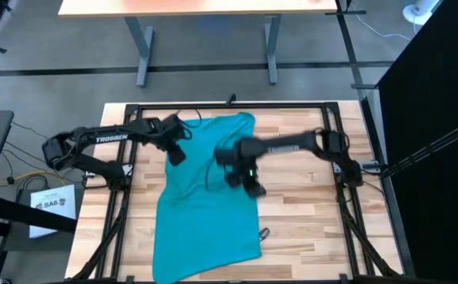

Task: Roll towel
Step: Roll the blue towel

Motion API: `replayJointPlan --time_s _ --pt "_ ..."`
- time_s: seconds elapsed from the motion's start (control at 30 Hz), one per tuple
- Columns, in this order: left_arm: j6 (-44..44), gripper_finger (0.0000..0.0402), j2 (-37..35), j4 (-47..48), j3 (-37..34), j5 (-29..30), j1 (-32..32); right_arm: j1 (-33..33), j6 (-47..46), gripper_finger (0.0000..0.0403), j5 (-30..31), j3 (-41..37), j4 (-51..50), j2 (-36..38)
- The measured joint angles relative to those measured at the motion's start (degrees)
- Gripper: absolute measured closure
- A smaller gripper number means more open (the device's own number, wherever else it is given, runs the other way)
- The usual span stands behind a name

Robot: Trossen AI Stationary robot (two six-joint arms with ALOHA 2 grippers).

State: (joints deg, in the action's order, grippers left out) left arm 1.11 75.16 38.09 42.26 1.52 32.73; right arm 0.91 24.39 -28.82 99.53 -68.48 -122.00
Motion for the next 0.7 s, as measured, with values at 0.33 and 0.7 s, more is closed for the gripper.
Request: replayJointPlan --time_s 0.33,0.7 --pt "-4.31 0.0292 -0.02 1.36 0.02 -2.97 4.51 17.19 -19.41 0.0281 7.15 -5.01 17.44 1.77" --pt "-4.15 0.0292 -0.02 -0.06 0.03 -4.71 5.98 25.69 -34.92 0.0281 16.36 -13.12 34.0 1.75"
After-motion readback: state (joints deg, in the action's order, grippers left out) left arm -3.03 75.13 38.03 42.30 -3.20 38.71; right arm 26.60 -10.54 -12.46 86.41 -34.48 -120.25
